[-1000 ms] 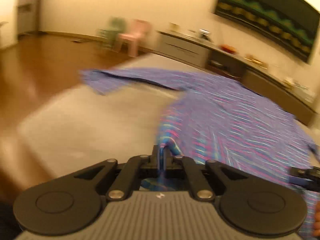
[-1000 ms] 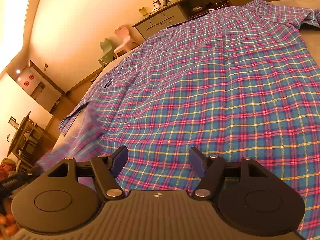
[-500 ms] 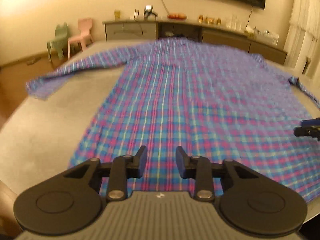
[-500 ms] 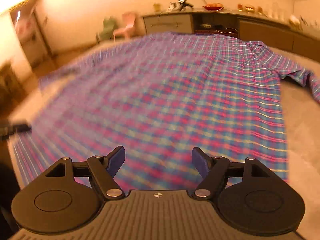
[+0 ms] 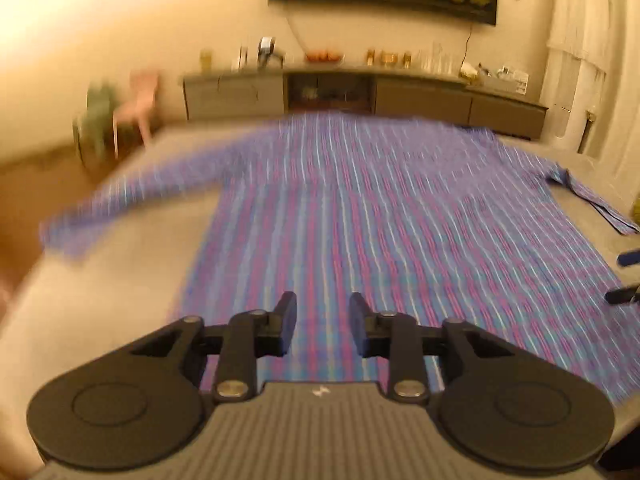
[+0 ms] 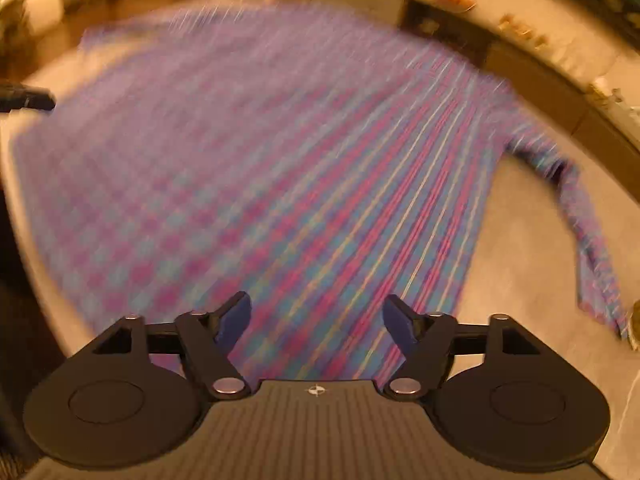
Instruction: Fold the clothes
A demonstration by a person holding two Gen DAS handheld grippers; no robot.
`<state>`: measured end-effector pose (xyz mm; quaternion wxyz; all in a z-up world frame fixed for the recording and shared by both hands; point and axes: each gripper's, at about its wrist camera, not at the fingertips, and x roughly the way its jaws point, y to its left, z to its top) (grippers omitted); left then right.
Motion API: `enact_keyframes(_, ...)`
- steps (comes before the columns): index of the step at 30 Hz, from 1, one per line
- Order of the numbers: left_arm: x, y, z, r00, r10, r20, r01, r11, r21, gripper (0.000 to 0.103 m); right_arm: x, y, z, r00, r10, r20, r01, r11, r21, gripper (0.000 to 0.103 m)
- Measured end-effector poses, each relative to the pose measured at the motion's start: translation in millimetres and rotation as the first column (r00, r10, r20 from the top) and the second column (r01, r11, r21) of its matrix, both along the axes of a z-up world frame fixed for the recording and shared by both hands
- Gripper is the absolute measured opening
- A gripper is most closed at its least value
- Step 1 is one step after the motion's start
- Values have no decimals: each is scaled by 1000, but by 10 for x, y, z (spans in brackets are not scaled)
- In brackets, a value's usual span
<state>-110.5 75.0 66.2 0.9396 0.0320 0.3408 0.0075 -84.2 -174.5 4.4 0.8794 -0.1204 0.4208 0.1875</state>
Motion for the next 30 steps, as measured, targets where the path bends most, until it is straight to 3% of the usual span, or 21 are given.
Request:
enact_keyframes(3, 663, 76, 64, 1000, 15, 2, -15, 998, 65, 32, 533, -143, 53, 993, -103, 61, 98, 992, 81, 85)
enact_keyframes(6, 1417, 219, 15, 999, 33, -17, -32, 998, 59, 32, 1069, -218, -17, 979, -180, 95, 170, 980, 100, 85)
enact_keyframes(9, 2059, 312, -246, 998, 49, -42, -44, 993, 110, 32, 1532, -241, -86, 968, -201, 151, 188, 977, 97, 84)
enact_keyframes(13, 2538, 549, -648, 992, 73, -106, -65, 995, 69, 29, 1882, -264, -315, 969, -168, 179, 159, 985, 61, 81)
enact_keyframes(18, 2864, 715, -775, 979, 121, -166, -109, 991, 81, 29, 2147, -562, -458, 975, -206, 88, 195, 974, 114, 79)
enact_keyframes(22, 2979, 978, -770, 962, 211, -172, -208, 977, 34, 29, 2093, -637, -372, 985, -173, 14, 172, 984, 53, 80)
enact_keyframes(27, 2955, 1095, -679, 969, 188, -161, -189, 982, 13, 26, 1918, -695, -289, 982, -172, -80, 174, 985, 17, 80)
enact_keyframes(30, 2893, 1187, -540, 976, 189, -109, -192, 981, -14, 26, 1900, -617, -191, 982, -187, 16, 187, 982, -18, 82)
